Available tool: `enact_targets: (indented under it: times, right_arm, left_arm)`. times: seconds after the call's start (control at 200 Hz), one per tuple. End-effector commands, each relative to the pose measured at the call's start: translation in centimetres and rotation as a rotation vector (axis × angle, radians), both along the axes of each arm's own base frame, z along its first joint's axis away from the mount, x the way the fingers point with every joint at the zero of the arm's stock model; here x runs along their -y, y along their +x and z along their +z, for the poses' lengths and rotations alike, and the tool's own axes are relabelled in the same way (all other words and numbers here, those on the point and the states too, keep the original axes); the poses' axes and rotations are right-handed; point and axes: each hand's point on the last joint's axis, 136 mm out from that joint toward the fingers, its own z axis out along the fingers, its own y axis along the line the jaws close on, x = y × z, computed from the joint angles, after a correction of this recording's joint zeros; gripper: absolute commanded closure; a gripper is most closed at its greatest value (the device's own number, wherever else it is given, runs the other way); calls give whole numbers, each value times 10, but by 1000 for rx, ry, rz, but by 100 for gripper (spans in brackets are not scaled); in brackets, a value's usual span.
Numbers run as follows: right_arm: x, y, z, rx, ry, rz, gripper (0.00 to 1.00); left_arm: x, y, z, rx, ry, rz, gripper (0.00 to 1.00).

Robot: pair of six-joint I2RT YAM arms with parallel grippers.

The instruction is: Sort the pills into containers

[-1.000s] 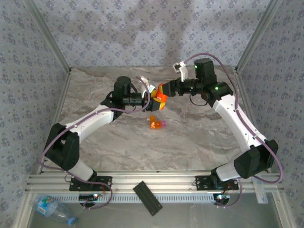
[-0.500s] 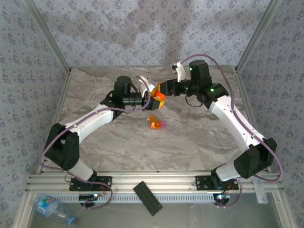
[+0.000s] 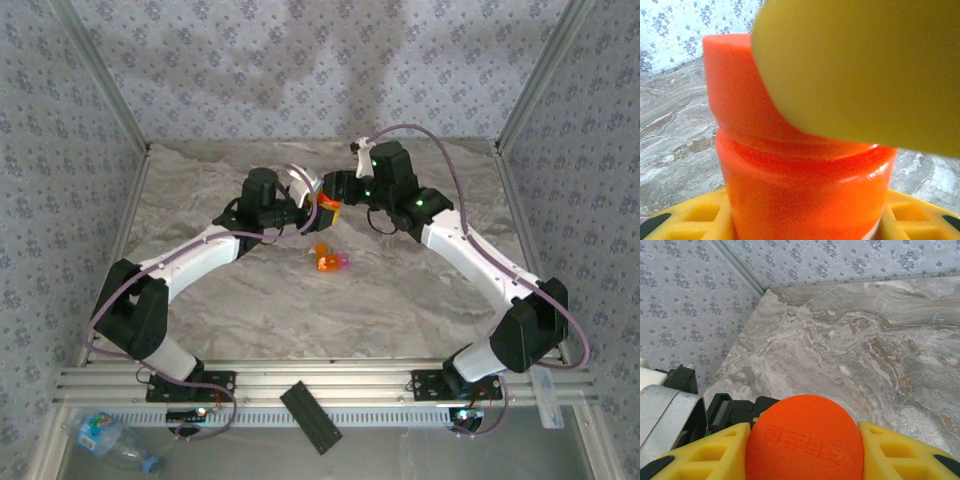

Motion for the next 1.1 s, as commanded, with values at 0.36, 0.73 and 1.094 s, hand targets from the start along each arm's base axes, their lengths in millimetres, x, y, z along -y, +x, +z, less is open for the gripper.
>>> enact_targets:
  times: [0.36,0.73,1.094]
  right_arm:
    - [22,-27,23,-34,69,56,14]
    - [69,-36,46,-10,111,104,6]
    - [59,-32,51,46,-8,282,3]
  left_arm:
    - [6,14,46,129,-137,44,100]
    - [14,8,47,91,-127,-32,100]
    - [16,-11,47,61,-86,-146,100]
